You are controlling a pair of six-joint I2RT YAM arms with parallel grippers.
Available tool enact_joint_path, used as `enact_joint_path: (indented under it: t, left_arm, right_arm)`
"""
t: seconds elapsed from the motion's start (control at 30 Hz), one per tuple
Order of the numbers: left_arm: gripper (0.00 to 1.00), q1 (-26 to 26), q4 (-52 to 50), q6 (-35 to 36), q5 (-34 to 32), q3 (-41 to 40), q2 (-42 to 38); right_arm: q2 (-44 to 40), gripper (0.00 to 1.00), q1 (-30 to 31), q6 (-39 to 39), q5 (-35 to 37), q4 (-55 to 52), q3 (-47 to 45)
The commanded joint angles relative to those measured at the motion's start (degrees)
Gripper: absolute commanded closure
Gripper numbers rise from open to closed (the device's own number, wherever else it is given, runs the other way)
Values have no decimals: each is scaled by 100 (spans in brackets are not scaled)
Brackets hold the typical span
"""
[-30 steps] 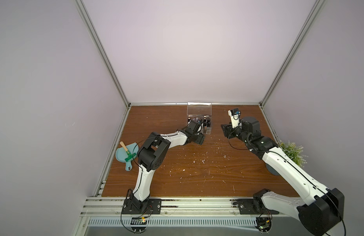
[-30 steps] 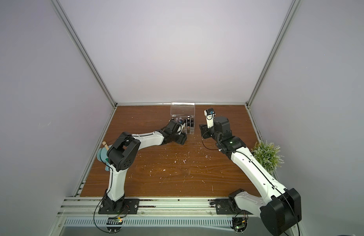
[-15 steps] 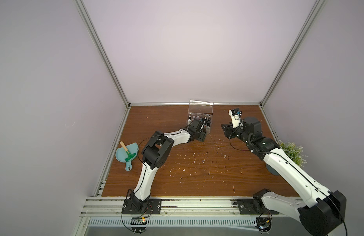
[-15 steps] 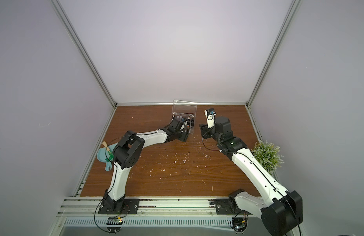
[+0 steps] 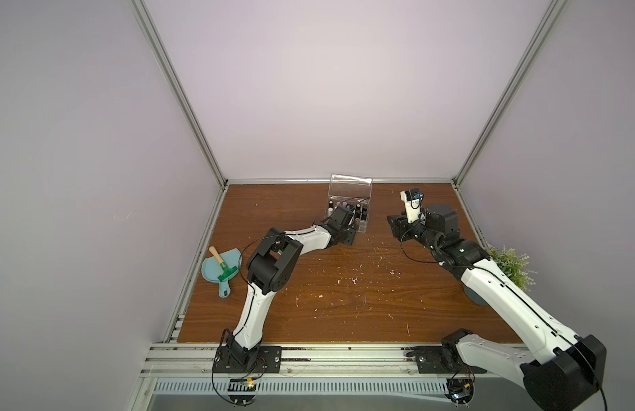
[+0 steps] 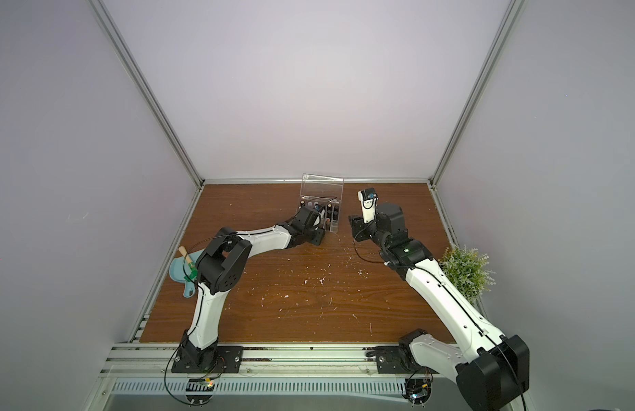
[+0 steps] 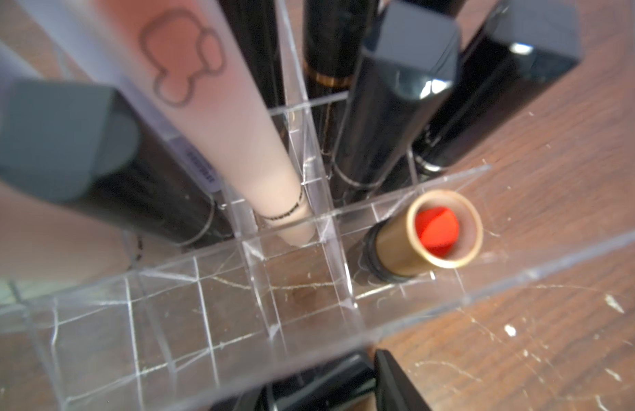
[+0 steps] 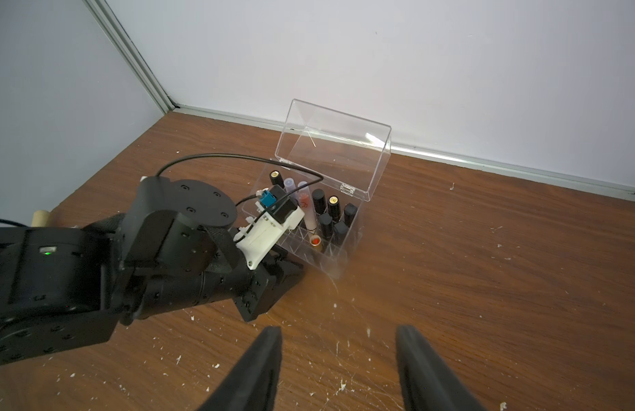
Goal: Arrange the lipsticks in the organizer
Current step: Pick up the lipstick at the center of the board.
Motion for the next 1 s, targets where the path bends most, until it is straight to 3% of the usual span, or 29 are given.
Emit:
enact_joint_path:
  t: [0.0, 0.27, 0.47, 0.6, 0.73, 0.97]
  left_arm:
    - [53, -59, -334, -115, 143, -350, -186]
    - [54, -6, -113, -317, 627, -977, -1001]
    - [54, 290, 736, -1060, 2197, -1594, -2124]
    - [54, 617, 1512, -1836, 3336, -2028, -2855]
    - [54, 911, 2844, -3053, 4472, -2543, -3310]
    - [53, 1107, 5519, -5474, 5535, -3525, -3518]
  right_arm:
    - [-174, 43, -20, 63, -107, 66, 41]
    - [-55, 43, -21, 97, -403, -12, 101]
    - [3, 41, -20, 119, -1277, 39, 88]
    - [-109, 38, -20, 104, -1973, 134, 7]
    - [-278, 38, -21, 135, -2647, 464, -222]
    - [-440, 33, -21, 148, -3644, 925, -388]
